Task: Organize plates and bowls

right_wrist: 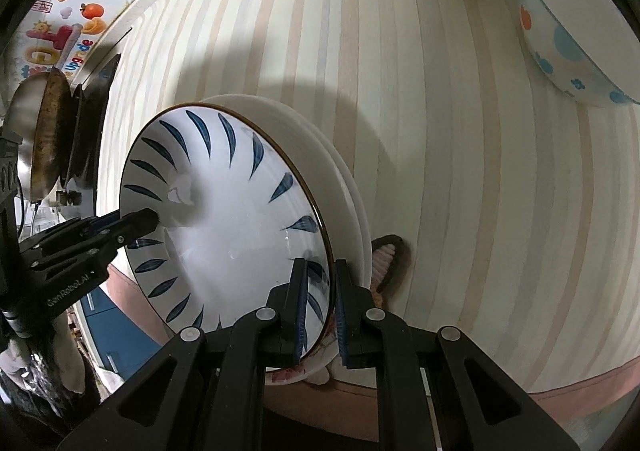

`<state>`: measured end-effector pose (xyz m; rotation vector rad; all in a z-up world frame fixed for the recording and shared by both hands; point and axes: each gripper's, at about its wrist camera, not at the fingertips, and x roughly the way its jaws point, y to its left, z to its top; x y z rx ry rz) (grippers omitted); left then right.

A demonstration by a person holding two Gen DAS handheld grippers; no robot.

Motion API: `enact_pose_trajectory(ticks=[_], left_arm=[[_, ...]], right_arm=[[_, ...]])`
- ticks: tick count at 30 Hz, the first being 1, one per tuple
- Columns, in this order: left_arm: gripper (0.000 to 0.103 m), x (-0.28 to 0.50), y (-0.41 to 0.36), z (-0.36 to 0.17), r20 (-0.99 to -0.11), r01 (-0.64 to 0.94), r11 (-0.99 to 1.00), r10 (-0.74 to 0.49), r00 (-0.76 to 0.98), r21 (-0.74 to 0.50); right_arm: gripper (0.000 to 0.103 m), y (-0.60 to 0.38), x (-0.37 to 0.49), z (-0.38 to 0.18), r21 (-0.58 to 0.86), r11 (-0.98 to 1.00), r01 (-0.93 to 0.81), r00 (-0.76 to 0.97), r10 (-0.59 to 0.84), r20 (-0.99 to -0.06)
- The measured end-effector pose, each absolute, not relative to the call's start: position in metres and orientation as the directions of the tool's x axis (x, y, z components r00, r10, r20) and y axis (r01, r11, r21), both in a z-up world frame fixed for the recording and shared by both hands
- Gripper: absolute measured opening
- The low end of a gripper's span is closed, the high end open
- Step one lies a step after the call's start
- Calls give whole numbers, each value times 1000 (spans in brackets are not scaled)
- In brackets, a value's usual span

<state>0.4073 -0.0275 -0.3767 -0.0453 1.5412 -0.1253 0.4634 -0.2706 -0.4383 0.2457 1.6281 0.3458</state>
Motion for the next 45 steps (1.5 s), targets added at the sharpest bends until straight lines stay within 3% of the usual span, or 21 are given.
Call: enact_pose_trajectory(ticks=[24,32,38,41,45], left_arm=[[23,396,-33,-393,-997,-43,996,-73,30,-74],[23,387,-26,-374,-994,-76,993,-81,68,-86],[23,357,-27,-328,-984,-56,996,-66,167,-76],[23,337,-27,-302,-975,-55,996,-57,216,-71],[25,306,-28,-272,-957,-45,997,-52,284,-67]], right_arm=[[17,-261,470,-428,338,933,-125,-115,325,-939],[17,-265,464,-409,323,935,-144,-64,317,-946],[17,-253,429,-365,275,944,-183,40,286,-957],[25,-250,408,-340,258,948,-187,94,278,-956],[51,-249,377,-308,243,951,-190,157,273,-949]])
